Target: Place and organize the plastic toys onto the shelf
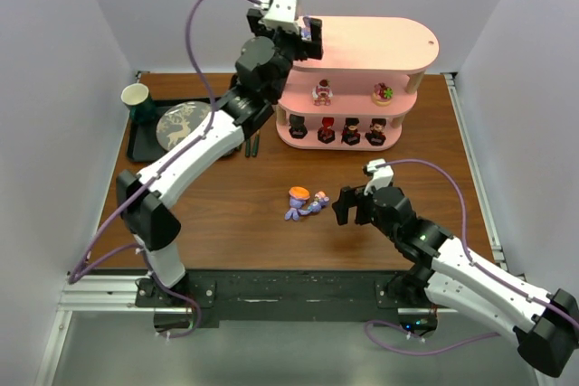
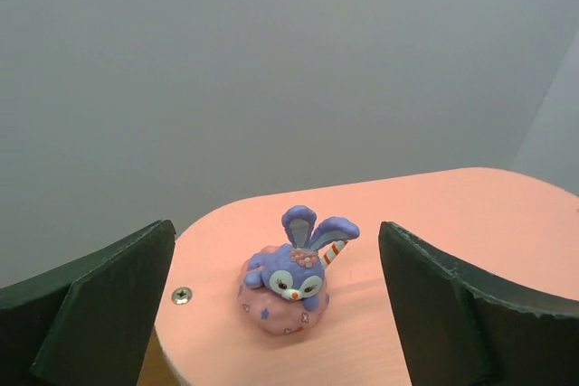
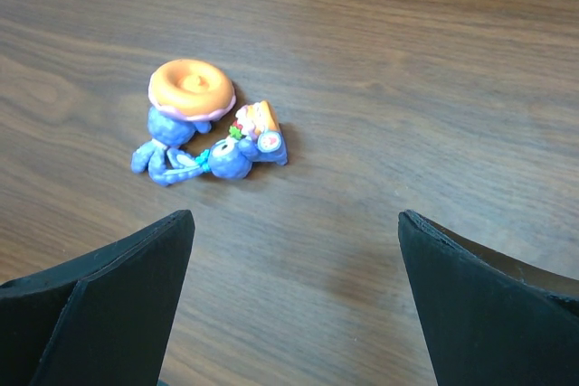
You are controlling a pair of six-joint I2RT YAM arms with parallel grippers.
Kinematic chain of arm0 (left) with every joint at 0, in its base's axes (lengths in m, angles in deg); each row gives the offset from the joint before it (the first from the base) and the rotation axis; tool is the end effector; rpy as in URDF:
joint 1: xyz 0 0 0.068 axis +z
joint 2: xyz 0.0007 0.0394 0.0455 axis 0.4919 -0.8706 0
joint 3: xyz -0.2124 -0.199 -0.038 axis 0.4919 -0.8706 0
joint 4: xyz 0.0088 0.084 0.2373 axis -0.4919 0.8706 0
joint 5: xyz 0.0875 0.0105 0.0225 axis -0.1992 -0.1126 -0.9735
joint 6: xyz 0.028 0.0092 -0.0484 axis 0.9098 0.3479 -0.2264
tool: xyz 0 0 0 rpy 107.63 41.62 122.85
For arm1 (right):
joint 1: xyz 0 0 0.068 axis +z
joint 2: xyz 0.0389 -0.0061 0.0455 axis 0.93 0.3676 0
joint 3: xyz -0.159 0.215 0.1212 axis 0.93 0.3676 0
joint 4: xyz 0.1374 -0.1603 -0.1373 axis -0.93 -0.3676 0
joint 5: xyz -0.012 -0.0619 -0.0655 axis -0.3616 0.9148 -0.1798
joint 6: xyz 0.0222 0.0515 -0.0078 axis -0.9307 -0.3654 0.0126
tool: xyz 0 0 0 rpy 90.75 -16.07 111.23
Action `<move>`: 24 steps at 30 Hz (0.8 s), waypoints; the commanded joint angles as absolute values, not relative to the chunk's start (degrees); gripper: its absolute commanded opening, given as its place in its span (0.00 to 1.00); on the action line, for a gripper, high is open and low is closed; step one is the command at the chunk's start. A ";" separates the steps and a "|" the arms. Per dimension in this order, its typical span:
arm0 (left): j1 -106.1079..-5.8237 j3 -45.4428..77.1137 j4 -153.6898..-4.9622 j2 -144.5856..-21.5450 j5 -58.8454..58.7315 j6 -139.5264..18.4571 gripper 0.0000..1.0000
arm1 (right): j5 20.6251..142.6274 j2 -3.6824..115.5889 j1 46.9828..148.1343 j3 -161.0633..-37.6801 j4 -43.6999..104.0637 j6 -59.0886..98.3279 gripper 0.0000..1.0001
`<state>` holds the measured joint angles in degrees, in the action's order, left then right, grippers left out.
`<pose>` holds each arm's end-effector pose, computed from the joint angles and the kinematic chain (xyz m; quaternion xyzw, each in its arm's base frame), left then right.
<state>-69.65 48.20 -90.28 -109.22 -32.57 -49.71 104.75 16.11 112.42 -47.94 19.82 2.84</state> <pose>0.3272 -0.2549 0.4956 0.0404 0.6103 -0.1547 0.7758 0.1126 0.0941 0.2376 -0.0821 0.8482 0.1879 0.4884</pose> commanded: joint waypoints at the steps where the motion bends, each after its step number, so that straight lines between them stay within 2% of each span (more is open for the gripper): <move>1: -69.37 48.08 -83.57 -98.90 -29.77 -54.92 1.00 | 103.60 14.78 112.55 -51.86 16.47 1.74 0.98; 5: -69.37 42.21 -73.46 -88.99 -27.83 -60.46 1.00 | 103.59 12.94 112.64 -52.74 13.20 -0.10 0.98; 13: -69.46 17.96 -60.53 -71.66 -23.26 -71.18 1.00 | 102.80 9.59 112.55 -53.36 7.67 -2.65 0.99; 20: -71.21 -4.26 -62.62 -64.09 -15.27 -79.10 1.00 | 101.75 6.95 112.64 -51.78 6.61 -5.03 0.98; 24: -79.70 -13.85 -71.47 -64.70 -18.05 -78.41 1.00 | 99.99 6.95 112.55 -50.55 7.66 -3.46 0.97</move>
<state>-72.56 -6.73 -63.00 -65.18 -18.95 -76.31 101.71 7.10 112.42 -50.83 7.36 -3.61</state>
